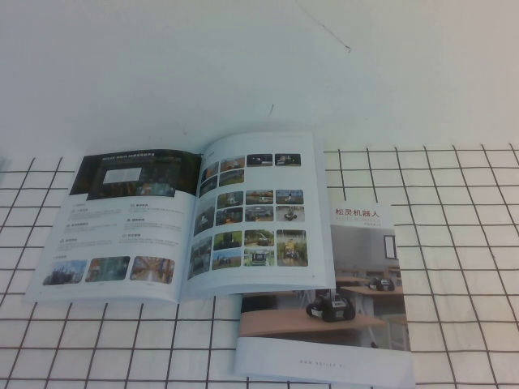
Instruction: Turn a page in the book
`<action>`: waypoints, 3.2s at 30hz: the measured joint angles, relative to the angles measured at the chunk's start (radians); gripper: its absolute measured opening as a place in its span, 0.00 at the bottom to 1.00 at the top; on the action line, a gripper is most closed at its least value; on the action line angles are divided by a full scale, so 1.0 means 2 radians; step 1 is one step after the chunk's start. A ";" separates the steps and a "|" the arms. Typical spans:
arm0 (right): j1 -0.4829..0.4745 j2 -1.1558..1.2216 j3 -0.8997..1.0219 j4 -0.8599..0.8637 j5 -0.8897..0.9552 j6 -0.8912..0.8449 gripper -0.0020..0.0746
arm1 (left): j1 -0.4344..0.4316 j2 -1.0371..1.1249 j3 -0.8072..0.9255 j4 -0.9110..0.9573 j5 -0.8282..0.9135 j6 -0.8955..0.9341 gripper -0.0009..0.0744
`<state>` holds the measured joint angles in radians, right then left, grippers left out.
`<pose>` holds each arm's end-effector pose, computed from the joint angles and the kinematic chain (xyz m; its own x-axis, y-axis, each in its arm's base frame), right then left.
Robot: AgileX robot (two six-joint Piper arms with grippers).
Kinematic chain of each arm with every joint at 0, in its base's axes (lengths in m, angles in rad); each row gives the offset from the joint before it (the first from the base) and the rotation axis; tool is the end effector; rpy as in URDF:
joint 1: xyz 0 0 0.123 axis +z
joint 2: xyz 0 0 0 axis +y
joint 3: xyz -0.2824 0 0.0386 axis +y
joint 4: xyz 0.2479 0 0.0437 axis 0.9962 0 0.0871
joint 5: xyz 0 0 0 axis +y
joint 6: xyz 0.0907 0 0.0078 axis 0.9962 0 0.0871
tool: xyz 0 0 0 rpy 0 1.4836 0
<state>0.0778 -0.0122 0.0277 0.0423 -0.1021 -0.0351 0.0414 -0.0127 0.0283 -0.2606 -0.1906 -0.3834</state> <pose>0.0552 0.0039 0.2136 0.1718 0.0204 -0.9849 -0.0747 0.9972 0.0076 0.0535 0.0066 0.2207 0.2558 -0.5860 -0.7689 0.0799 0.8054 -0.5873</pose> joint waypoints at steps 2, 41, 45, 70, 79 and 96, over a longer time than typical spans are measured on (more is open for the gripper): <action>0.000 0.000 0.000 0.000 -0.026 0.018 0.03 | 0.000 0.000 0.000 -0.001 -0.009 -0.002 0.01; 0.000 -0.001 -0.197 0.001 -0.150 0.047 0.03 | 0.000 0.085 -0.221 0.345 0.025 -0.223 0.01; 0.000 0.033 -0.223 0.001 -0.104 0.047 0.03 | 0.000 0.157 -0.236 0.348 0.074 -0.234 0.01; 0.000 0.376 -0.324 0.069 0.242 -0.001 0.03 | -0.238 0.465 -0.287 0.331 0.354 -0.134 0.01; 0.000 0.485 -0.329 0.156 0.286 -0.049 0.03 | -0.239 0.473 -0.289 0.372 0.302 -0.139 0.01; 0.014 0.625 -0.383 0.531 0.401 -0.421 0.03 | -0.225 0.556 -0.312 0.324 0.192 -0.183 0.01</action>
<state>0.1057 1.2379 -0.7389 1.1050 0.6992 -0.8766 -0.4078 1.0999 -0.5948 0.3876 0.1925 -0.7500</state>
